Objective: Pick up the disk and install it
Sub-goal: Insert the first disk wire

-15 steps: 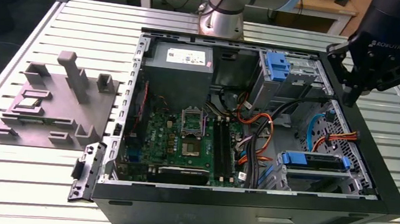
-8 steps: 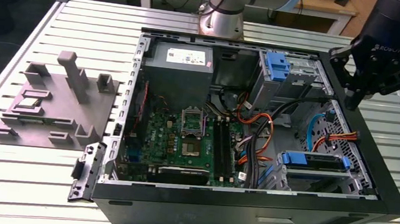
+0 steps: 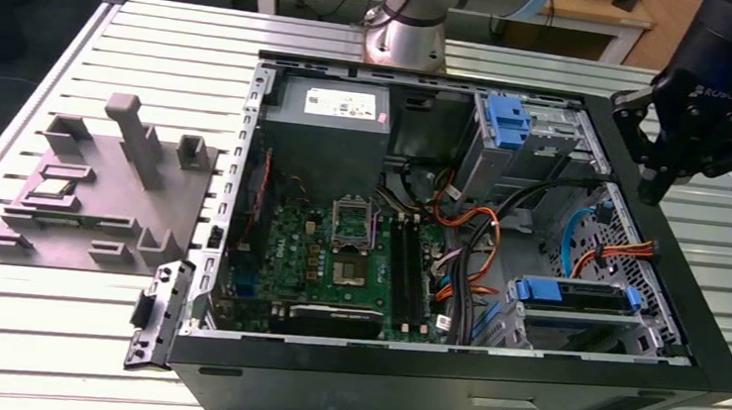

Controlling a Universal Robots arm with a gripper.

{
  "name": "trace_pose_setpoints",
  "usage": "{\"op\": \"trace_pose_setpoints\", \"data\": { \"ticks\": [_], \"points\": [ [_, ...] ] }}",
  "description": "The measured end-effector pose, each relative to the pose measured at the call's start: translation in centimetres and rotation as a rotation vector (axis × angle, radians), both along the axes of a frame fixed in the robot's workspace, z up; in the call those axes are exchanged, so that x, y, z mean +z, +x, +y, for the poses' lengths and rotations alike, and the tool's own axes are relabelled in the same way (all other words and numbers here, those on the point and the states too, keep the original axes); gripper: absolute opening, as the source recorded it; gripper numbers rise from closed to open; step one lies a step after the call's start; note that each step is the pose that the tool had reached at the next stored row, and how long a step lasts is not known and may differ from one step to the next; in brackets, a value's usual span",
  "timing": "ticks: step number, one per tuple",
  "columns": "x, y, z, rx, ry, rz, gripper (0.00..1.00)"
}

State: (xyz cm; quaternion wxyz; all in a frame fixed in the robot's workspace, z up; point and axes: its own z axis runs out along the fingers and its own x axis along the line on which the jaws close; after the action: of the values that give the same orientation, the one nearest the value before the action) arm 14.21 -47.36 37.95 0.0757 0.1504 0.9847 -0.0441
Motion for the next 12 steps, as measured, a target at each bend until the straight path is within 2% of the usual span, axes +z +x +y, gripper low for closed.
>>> {"op": "trace_pose_setpoints", "data": {
  "ticks": [2,5,12],
  "points": [
    [-0.06,0.02,-0.13,0.0,-0.0006,-0.0027,0.1],
    [-0.08,0.02,-0.34,0.0,-0.0008,-0.0028,0.1],
    [-0.24,0.06,-1.28,0.0,-0.002,-0.0055,0.1]
  ]
}}
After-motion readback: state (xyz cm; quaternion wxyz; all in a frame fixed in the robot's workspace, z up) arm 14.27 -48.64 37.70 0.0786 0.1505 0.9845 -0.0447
